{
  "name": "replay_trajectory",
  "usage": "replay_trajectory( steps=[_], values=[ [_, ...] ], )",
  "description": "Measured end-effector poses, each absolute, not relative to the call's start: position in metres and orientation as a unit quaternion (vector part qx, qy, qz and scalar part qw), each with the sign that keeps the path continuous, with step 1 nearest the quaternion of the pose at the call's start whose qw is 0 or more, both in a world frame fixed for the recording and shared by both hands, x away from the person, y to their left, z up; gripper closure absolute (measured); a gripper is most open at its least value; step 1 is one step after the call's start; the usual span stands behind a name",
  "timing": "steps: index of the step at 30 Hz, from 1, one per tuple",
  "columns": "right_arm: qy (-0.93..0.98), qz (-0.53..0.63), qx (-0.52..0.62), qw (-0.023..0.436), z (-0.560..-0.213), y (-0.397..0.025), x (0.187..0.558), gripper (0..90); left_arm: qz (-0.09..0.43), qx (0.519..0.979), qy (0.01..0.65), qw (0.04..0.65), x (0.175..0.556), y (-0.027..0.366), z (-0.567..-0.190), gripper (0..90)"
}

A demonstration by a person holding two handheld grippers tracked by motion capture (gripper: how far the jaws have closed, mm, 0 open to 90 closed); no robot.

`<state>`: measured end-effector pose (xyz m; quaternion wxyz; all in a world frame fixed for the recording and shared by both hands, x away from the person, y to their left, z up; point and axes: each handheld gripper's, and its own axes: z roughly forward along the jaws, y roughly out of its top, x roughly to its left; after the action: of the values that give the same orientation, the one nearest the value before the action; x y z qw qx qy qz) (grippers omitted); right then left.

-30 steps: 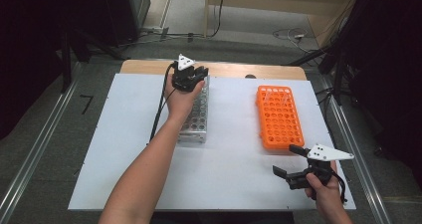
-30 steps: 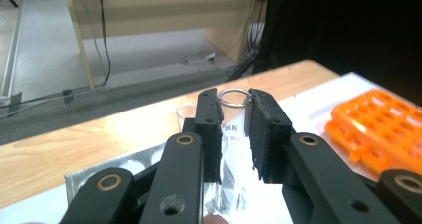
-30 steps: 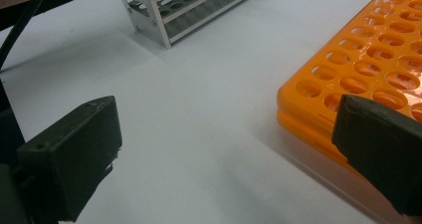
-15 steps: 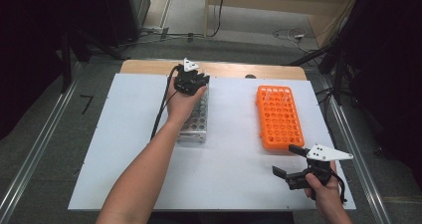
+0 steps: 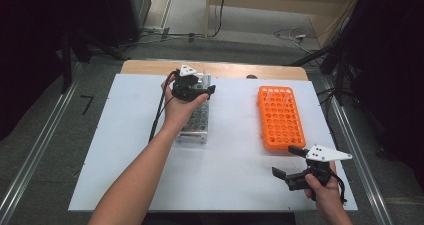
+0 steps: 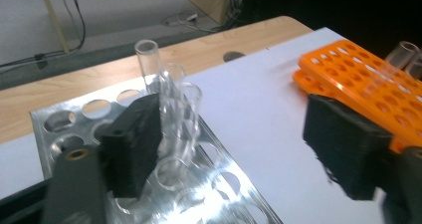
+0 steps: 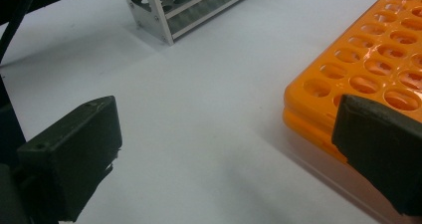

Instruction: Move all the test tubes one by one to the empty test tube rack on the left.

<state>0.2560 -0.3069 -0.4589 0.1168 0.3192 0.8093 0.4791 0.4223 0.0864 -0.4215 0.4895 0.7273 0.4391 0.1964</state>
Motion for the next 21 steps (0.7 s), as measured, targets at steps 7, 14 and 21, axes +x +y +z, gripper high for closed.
replay_trajectory(
  steps=[7, 14, 21],
  values=[
    [0.812, 0.474, 0.320, 0.115, -0.460, -0.301, 0.257, 0.0, 0.172, 0.723, 0.435, 0.509, 0.393, 0.098, -0.415, 4.9],
    [0.810, 0.476, 0.325, 0.109, -0.460, -0.298, 0.259, 0.0, 0.158, 0.723, 0.428, 0.519, 0.359, 0.109, -0.417, 0.5],
    [0.807, 0.477, 0.328, 0.114, -0.458, -0.297, 0.259, 0.0, 0.153, 0.721, 0.418, 0.532, 0.326, 0.116, -0.420, 0.0]
  ],
)
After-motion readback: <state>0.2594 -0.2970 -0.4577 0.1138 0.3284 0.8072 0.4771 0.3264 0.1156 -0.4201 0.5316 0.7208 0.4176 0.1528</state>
